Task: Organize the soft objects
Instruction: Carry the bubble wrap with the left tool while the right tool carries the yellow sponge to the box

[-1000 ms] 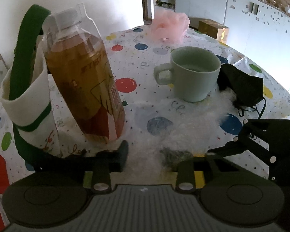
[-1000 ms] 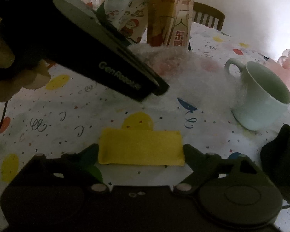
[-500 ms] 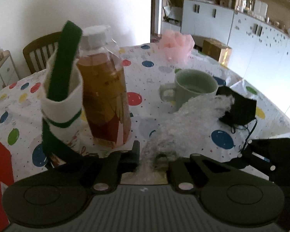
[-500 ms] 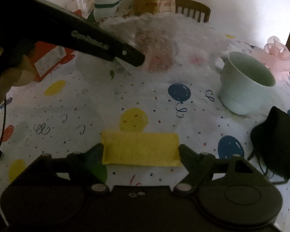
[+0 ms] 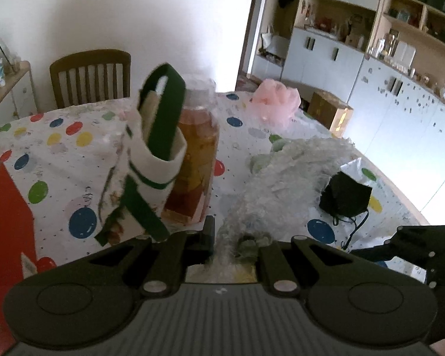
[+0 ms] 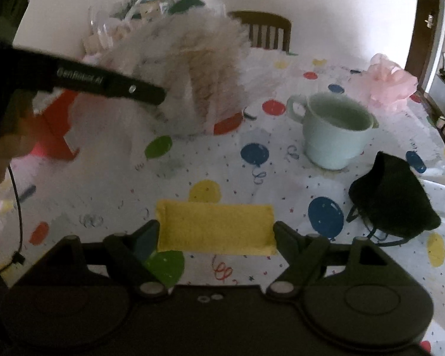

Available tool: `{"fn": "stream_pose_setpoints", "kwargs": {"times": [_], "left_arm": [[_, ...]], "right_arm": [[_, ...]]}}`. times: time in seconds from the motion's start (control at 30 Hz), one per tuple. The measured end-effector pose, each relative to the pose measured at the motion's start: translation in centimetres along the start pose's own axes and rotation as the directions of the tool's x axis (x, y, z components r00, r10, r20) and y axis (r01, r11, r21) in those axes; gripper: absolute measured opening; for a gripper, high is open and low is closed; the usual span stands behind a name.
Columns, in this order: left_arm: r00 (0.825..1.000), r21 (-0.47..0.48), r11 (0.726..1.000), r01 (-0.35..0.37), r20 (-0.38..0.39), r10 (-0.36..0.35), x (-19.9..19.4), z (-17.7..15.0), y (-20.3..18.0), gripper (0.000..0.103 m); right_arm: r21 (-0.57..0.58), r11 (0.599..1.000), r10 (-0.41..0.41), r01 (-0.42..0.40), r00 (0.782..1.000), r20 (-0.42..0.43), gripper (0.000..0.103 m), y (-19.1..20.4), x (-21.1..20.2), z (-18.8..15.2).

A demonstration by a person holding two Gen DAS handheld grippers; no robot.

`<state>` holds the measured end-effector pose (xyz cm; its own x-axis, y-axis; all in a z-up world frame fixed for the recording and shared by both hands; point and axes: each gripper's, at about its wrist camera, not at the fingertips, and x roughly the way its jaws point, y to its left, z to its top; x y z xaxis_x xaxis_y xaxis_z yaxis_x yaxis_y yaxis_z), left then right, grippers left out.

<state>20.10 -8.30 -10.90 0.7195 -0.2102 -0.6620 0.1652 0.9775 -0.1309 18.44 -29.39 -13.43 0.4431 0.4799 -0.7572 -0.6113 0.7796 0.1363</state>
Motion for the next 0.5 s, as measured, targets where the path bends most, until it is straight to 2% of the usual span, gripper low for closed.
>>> {"fn": "stream_pose_setpoints", "kwargs": {"times": [0.3, 0.5], "left_arm": [[1.0, -0.069, 0.998, 0.004, 0.027, -0.002, -3.6, -0.4, 2.8, 0.009], [0.998, -0.099, 0.995, -0.02, 0.056, 0.025, -6.7, -0.4, 5.1, 0.009]], "right_arm": [[0.0, 1.0, 0.002, -0.002, 0.998, 0.058, 0.082, 3.2, -2.9, 2.4], [-0.02, 1.0, 0.017, -0.015, 0.996, 0.083, 0.082, 6.1, -3.6, 4.4]]}}
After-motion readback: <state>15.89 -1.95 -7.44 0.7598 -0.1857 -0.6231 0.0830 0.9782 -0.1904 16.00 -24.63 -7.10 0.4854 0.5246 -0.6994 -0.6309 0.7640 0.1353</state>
